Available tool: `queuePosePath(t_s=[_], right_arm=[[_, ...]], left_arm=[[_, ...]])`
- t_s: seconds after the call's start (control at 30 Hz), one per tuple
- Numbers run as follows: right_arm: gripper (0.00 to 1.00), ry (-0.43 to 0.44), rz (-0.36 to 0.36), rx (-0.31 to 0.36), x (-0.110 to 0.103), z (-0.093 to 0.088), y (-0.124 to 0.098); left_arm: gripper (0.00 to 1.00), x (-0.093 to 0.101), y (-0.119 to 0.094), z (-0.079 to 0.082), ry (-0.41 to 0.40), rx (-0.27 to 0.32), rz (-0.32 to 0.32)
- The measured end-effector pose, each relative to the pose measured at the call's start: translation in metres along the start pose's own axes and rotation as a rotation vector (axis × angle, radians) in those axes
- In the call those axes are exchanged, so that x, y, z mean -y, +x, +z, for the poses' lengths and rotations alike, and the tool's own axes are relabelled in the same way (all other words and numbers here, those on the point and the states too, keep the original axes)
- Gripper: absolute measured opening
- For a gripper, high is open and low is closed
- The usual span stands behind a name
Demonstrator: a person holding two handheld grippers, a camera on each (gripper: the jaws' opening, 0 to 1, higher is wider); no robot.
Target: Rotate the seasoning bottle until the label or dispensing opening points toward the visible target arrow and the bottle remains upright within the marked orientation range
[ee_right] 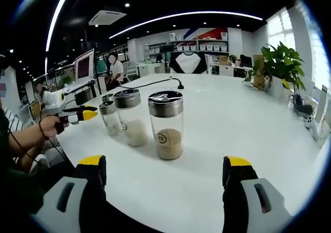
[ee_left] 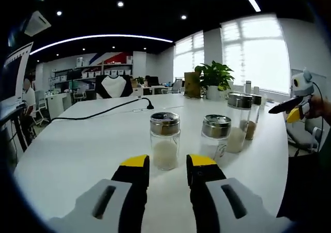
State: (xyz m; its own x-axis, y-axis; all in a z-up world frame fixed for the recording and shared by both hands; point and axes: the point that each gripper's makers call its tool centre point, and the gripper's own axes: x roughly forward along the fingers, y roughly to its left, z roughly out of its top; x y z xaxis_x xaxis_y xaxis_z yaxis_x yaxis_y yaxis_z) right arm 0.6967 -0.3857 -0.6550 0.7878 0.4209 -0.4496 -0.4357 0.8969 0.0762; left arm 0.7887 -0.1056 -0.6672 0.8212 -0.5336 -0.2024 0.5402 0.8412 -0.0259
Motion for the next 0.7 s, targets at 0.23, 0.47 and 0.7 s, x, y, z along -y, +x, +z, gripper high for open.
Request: queuePosePath(t_s=[0.23, 0.47, 0.7], right_arm=[[0.96, 0.0, 0.0, -0.002, 0.0, 0.0, 0.001], [0.96, 0.0, -0.004, -0.004, 0.002, 0.0, 0.001], [0.95, 0.002, -0.004, -0.005, 0.004, 0.0, 0.001]], left_arm=[[0.47, -0.006, 0.014, 0.002, -0.028, -0.005, 0.024], [0.52, -0.011, 0.032, 0.006, -0.019, -0.002, 0.015], [0.54, -0.011, 0.049, 0.0, -0.005, -0.018, 0.0]])
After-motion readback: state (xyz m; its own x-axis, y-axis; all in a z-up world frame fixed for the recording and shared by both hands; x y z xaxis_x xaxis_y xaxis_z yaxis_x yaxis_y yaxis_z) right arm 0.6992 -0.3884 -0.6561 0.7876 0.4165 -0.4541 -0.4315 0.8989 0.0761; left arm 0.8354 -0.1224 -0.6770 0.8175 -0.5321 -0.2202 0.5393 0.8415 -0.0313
